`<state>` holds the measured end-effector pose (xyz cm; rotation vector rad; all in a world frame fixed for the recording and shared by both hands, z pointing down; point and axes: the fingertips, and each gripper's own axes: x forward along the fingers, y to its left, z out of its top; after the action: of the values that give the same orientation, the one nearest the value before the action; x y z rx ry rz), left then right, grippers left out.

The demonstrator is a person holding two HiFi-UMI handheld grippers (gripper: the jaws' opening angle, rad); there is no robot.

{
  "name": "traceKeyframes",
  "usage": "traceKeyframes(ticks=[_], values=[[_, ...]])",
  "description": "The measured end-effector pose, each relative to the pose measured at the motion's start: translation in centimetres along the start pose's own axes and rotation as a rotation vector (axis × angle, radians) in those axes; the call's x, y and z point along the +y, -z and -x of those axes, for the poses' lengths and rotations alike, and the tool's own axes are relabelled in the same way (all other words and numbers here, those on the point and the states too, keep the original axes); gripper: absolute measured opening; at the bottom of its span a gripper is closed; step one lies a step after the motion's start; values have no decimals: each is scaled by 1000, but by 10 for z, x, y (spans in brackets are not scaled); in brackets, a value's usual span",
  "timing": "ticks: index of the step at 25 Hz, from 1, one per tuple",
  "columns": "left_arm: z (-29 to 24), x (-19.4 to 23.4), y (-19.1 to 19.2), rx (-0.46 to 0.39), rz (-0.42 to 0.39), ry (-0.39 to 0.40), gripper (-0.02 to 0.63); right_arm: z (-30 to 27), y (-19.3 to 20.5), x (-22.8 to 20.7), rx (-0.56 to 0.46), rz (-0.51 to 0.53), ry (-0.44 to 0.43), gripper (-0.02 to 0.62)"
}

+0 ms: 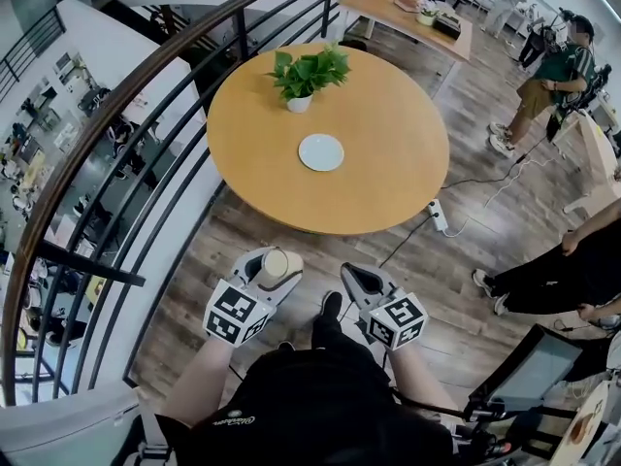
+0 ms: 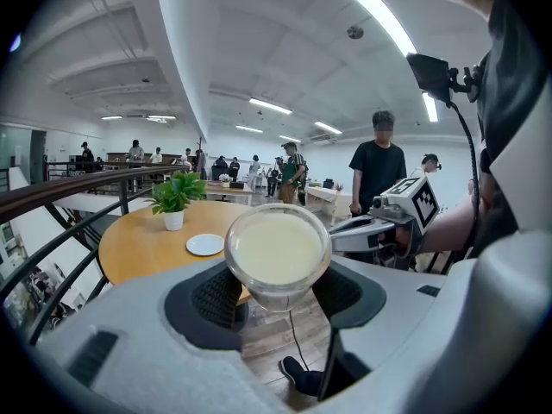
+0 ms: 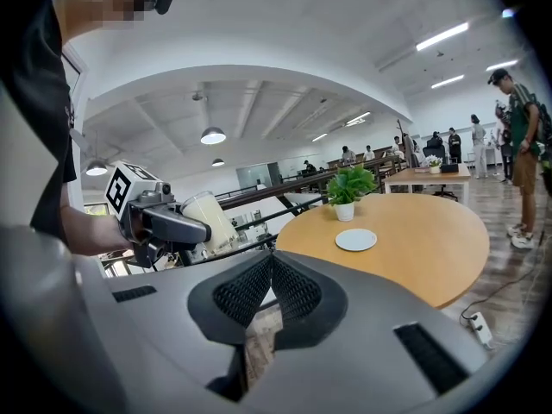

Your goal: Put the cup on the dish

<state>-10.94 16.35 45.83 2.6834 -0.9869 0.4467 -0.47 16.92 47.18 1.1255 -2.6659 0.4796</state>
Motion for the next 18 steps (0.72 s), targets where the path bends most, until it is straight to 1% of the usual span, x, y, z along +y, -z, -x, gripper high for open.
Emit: traceKeyframes(ticks=[8, 11, 15, 18], values=[[-80, 43, -51, 12, 4, -44, 259, -38, -45, -88, -17, 7, -56, 5], [-108, 55, -67, 5, 22, -60, 259, -43, -58, -121, -27, 9, -68, 5], [-147, 68, -92, -13, 11, -95, 259, -48, -71, -164, -41, 20, -94, 5], [-184, 80, -111, -15, 7, -119, 259, -54, -83, -205, -48, 22, -111, 5]])
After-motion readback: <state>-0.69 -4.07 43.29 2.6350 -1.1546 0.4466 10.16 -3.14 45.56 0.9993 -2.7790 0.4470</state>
